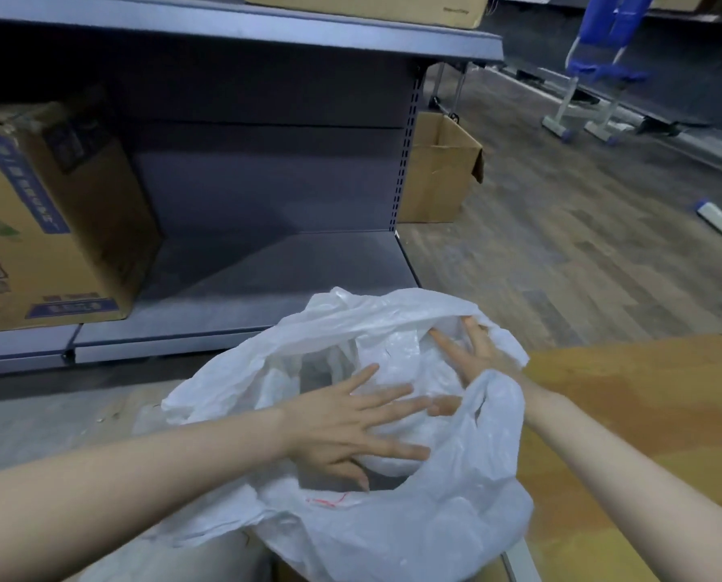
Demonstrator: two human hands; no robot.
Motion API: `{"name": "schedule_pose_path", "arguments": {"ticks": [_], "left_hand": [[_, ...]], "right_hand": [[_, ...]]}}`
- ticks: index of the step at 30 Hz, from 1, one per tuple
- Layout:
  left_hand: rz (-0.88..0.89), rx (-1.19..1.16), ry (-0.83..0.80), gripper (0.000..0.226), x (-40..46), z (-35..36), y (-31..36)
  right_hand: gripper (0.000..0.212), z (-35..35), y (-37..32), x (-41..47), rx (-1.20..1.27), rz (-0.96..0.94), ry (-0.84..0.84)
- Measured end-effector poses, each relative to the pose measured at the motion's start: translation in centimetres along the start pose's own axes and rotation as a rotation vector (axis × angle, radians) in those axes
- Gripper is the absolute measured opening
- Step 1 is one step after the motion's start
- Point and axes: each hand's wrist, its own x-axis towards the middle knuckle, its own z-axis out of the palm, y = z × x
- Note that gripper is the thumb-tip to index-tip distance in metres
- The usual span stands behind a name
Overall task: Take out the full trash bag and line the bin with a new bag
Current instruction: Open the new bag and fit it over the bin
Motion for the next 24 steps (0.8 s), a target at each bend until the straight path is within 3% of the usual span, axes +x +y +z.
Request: {"name": "schedule_pose_path", "arguments": {"ticks": [7, 14, 21, 23, 24], "left_hand": [[0.083, -0.044, -0.062, 0.036, 2.9, 3.0, -0.6], [-0.06, -0.133, -0.304, 0.069, 3.6, 7.2, 0.1], [-0.206, -0.27, -0.512, 0.071, 4.6, 8.6, 0.4], [-0.29, -0.358, -0.484, 0.057, 5.1, 9.9, 0.7], [-0.276, -0.459, -0.629, 0.068, 5.2, 10.3, 0.7]], "right_hand": [[0.09, -0.1, 1.5, 0.3, -0.049, 0.034, 0.19], [0.081, 1.7, 2.2, 1.8, 0.004, -0.081, 0.112], [0.069, 4.0, 2.5, 1.1, 0.207, -0.339, 0.136], [0.074, 4.2, 2.7, 0.5, 0.206, -0.391, 0.127], [0.075, 4.0, 2.8, 0.0, 0.193, -0.418, 0.146]]}}
